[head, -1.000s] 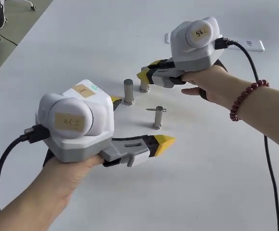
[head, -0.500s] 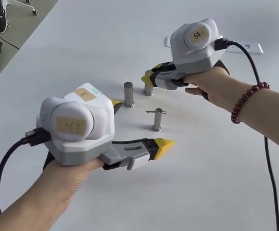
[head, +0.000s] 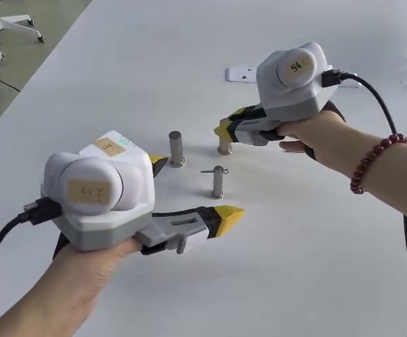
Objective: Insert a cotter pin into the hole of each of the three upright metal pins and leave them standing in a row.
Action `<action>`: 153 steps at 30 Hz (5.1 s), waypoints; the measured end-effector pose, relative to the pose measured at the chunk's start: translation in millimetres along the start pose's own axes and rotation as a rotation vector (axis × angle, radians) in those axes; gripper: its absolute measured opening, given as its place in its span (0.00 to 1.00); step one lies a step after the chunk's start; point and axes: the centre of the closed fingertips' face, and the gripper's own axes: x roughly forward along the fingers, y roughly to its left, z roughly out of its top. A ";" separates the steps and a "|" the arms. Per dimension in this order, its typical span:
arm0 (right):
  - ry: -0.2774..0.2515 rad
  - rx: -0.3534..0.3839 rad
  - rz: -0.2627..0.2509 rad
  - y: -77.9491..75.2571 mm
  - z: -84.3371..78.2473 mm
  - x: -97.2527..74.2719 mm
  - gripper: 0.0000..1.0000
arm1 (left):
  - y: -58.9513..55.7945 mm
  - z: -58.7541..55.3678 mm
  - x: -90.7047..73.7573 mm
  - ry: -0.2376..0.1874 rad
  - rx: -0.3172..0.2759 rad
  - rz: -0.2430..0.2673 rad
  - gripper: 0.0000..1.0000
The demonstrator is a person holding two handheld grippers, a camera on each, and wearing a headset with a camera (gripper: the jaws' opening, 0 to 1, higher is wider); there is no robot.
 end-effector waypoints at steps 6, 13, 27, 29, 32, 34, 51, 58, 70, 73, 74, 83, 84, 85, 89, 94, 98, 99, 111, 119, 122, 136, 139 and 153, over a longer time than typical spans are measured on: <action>0.010 0.005 -0.010 4.7 -8.6 -18.8 0.08 | -2.8 1.4 -6.1 -0.005 0.002 0.009 0.80; 0.021 0.026 -0.023 10.6 -19.9 -37.4 0.08 | -7.8 -1.1 -14.1 0.002 0.010 0.012 0.80; 0.036 0.043 -0.071 34.0 -35.2 -72.7 0.08 | -12.6 -2.4 -29.5 -0.006 -0.007 0.029 0.77; 0.042 0.045 -0.081 38.3 -38.0 -75.3 0.08 | -13.8 -1.7 -31.2 -0.009 -0.009 0.030 0.77; 0.043 0.056 -0.087 44.9 -41.9 -79.2 0.08 | -16.4 0.0 -34.4 -0.014 -0.005 0.030 0.77; 0.037 0.069 -0.088 49.0 -43.2 -81.6 0.08 | -17.6 0.6 -35.9 -0.016 -0.003 0.029 0.76; 0.031 0.139 -0.112 60.8 -58.6 -83.2 0.08 | -24.0 0.1 -42.4 -0.013 0.005 0.031 0.75; 0.034 0.121 -0.118 63.0 -66.9 -81.9 0.08 | -23.8 1.8 -41.0 -0.019 0.003 0.034 0.75; 0.022 0.132 -0.145 65.3 -70.7 -84.5 0.09 | -25.4 -2.0 -39.1 -0.006 0.005 0.027 0.75; 0.020 0.193 -0.144 65.3 -71.5 -83.9 0.09 | -25.9 -1.9 -38.8 -0.008 0.008 0.027 0.75; 0.019 0.209 -0.143 65.0 -71.7 -83.9 0.09 | -26.3 -1.8 -38.9 -0.008 0.009 0.027 0.75; -0.008 0.202 -0.126 67.8 -65.2 -91.4 0.19 | -28.8 -2.7 -38.7 -0.001 0.020 0.022 0.76; -0.009 0.199 -0.120 67.9 -64.3 -94.2 0.19 | -28.7 -2.6 -38.7 -0.001 0.020 0.023 0.76; -0.009 0.192 -0.112 68.3 -63.5 -95.7 0.20 | -28.5 -2.5 -38.7 -0.001 0.020 0.023 0.76; 0.008 0.152 -0.063 71.5 -63.1 -103.4 0.24 | -28.1 -2.6 -37.6 -0.001 0.019 0.023 0.77; 0.007 0.166 -0.048 68.1 -63.2 -112.6 0.25 | -29.1 -1.0 -35.7 -0.009 0.013 0.021 0.77; 0.012 0.152 -0.048 63.2 -65.6 -118.3 0.25 | -29.7 -0.7 -34.7 -0.007 0.018 0.018 0.77; 0.014 0.145 -0.050 61.4 -66.1 -120.3 0.26 | -29.3 -0.3 -34.4 -0.008 0.018 0.019 0.77; 0.070 0.145 -0.110 16.2 -78.0 -125.6 0.23 | -27.0 -1.5 -31.1 -0.004 0.018 0.016 0.77; 0.111 0.149 -0.137 -16.3 -82.5 -116.2 0.21 | -22.2 -3.2 -29.3 -0.005 0.010 0.019 0.77; 0.135 0.138 -0.139 -29.4 -84.2 -112.1 0.20 | -20.3 -3.8 -29.1 -0.005 0.006 0.018 0.76; 0.211 0.122 -0.156 -70.9 -109.5 -81.0 0.14 | -13.6 -11.5 -19.6 0.013 0.012 0.014 0.76; 0.229 0.111 -0.157 -73.7 -111.4 -77.6 0.13 | -11.7 -13.7 -18.9 0.018 0.009 0.012 0.76; 0.340 -0.030 -0.076 -79.1 -116.9 -68.4 0.10 | -10.7 -15.3 -18.5 0.021 0.001 -0.001 0.75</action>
